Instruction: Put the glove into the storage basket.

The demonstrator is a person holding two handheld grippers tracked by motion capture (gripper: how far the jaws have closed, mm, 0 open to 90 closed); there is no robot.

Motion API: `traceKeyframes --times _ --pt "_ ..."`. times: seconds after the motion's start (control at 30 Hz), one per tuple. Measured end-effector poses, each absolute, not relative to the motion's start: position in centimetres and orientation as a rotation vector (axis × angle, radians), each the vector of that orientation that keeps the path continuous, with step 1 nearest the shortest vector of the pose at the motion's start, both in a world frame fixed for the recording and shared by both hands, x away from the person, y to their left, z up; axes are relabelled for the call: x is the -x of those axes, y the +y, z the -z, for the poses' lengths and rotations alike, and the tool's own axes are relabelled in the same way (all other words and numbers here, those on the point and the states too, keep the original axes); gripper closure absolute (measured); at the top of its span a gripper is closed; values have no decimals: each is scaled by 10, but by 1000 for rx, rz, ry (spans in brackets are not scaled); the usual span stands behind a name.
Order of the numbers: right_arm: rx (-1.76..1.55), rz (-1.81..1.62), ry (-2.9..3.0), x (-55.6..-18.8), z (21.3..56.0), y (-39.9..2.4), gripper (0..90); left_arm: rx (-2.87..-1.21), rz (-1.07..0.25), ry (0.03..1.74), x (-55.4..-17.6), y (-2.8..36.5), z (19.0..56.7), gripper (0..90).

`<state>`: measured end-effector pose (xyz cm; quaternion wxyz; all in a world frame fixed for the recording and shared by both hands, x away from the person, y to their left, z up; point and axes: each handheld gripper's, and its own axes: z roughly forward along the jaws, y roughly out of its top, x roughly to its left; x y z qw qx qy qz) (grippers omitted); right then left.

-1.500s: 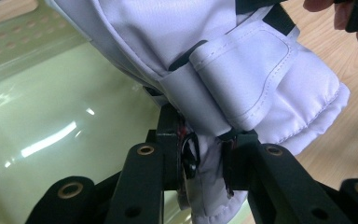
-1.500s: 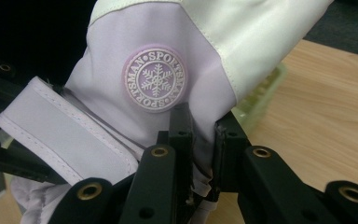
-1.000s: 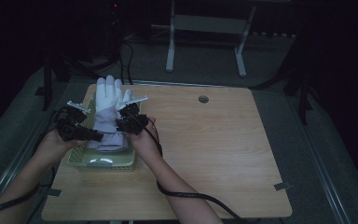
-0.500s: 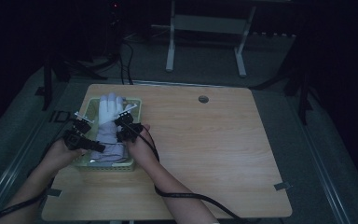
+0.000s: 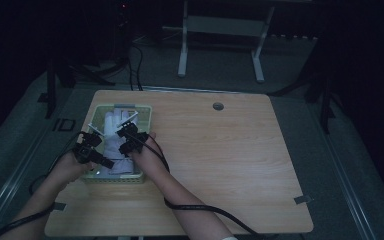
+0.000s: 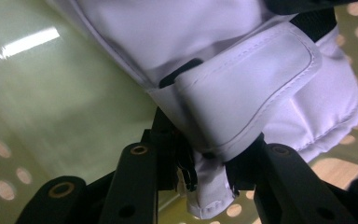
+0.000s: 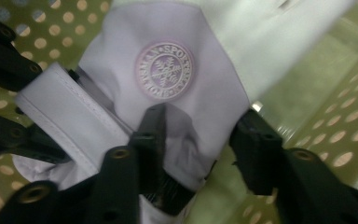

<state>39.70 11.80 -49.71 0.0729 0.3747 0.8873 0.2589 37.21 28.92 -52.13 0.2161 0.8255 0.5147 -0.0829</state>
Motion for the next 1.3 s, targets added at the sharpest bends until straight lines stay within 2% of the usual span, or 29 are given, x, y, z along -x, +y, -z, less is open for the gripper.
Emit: traceKeyframes --times 0.23,0.4,0.5,0.53,0.57,0.63,0.73,0.87,0.97,1.07,1.3 --pt "-1084 -794 2674 -396 494 115 468 -2313 125 1420 -370 285 519 542" --pt "-1058 -862 2673 -396 487 108 404 -2277 68 1402 -367 284 516 454" --pt "-1052 -875 2671 -396 481 105 373 -2258 29 1393 -364 284 513 360" --pt "-1053 -884 2675 -396 479 104 360 -2218 37 1368 -362 286 511 360" --pt "-1055 -897 2678 -396 476 101 326 -2185 43 1372 -360 286 510 260" --pt "-1067 -903 2675 -397 474 97 310 -2147 37 1364 -358 288 508 161" --pt "-1072 -915 2685 -397 472 93 268 -2102 -60 1377 -353 290 504 122" --pt "-1063 -973 2696 -396 470 87 222 -1996 -140 1339 -345 295 495 17" --pt "-1058 -1002 2697 -395 467 82 217 -1922 -218 1307 -337 295 490 17" --pt "-1023 -1013 2702 -394 465 79 195 -1917 -283 1285 -330 292 486 17" --pt "-974 -1046 2695 -391 462 64 164 -1864 -267 1227 -314 280 479 18"
